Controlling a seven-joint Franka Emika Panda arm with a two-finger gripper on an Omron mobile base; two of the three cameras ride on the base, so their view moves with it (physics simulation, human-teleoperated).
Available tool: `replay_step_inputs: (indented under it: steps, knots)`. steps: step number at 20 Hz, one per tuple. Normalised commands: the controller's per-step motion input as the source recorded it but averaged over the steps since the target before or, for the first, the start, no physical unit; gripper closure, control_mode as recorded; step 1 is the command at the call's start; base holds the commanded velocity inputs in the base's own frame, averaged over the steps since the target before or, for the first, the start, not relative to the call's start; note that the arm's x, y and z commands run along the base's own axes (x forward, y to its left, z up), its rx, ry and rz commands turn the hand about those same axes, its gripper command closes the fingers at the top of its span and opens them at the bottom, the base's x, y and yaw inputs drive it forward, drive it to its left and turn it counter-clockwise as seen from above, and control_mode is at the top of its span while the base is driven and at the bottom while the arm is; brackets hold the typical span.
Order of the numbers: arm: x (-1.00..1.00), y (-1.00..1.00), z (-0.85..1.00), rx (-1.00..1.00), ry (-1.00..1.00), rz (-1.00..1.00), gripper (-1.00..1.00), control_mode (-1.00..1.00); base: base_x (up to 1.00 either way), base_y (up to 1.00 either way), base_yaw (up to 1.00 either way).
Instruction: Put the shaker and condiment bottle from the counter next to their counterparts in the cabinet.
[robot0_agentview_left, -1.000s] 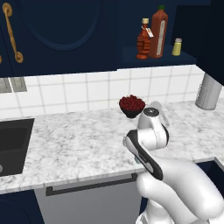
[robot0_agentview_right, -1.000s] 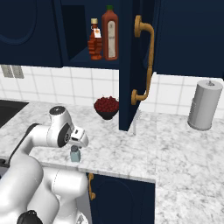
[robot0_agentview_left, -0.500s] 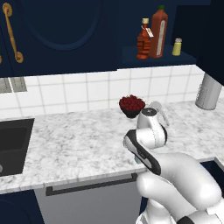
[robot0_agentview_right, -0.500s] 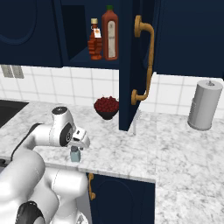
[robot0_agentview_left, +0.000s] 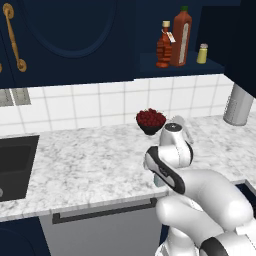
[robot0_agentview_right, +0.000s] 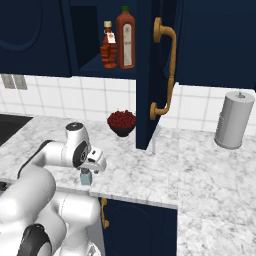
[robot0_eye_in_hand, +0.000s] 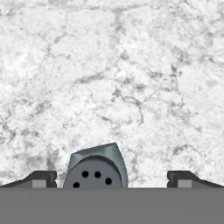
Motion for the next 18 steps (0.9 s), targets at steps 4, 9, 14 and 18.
replay_step_inputs:
  steps: [4,9,14,18]
  knots:
    - [-0.26,0.04,-0.69,0.0,-0.1,0.01,-1.0,-1.0,0.0,0.0,0.0]
    - [-0.49,0.0,-0.7,0.02,-0.03,0.0,-1.0,-1.0,0.0,0.0,0.0]
    - [-0.4,0.0,-0.58,0.03,-0.01,0.0,-1.0,-1.0,0.0,0.0,0.0]
    - [-0.15,0.0,-0.58,0.02,0.0,0.0,-1.0,-1.0,0.0,0.0,0.0]
